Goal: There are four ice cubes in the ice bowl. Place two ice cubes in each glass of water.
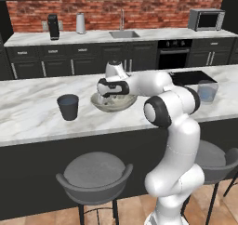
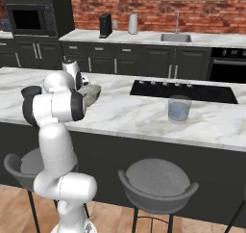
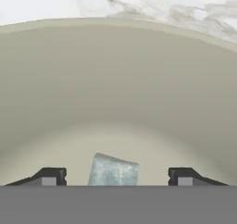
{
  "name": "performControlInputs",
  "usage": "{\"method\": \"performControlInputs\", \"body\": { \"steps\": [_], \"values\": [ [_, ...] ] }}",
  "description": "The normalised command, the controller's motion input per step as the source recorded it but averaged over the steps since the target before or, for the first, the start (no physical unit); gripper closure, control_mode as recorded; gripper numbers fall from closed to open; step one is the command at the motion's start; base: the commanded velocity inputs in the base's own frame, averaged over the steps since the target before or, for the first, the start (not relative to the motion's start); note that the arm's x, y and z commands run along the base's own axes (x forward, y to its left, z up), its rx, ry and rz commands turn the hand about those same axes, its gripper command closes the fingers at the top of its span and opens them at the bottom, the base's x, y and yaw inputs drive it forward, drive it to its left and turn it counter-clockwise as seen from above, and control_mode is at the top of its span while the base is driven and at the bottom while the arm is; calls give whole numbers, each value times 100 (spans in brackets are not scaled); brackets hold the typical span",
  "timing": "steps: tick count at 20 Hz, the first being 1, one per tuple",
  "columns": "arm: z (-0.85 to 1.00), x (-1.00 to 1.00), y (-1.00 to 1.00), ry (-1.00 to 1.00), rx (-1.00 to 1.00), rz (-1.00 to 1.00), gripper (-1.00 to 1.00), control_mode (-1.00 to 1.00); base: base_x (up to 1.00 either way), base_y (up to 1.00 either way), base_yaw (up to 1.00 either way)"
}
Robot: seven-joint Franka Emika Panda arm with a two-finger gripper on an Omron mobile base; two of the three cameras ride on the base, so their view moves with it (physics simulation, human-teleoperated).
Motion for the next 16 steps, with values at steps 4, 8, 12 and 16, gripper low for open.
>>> {"method": "performControlInputs", "body": {
  "steps": [4, 8, 12, 16],
  "values": [
    [-58, 0, 0, 0, 0, -2, 100, -100, 0, 0, 0],
    [-50, 0, 0, 0, 0, -1, 100, -100, 0, 0, 0],
    [-32, -1, -7, -2, 3, -1, 100, -100, 0, 0, 0],
    [0, -24, -19, -12, 16, 0, 100, -100, 0, 0, 0]
  ]
}}
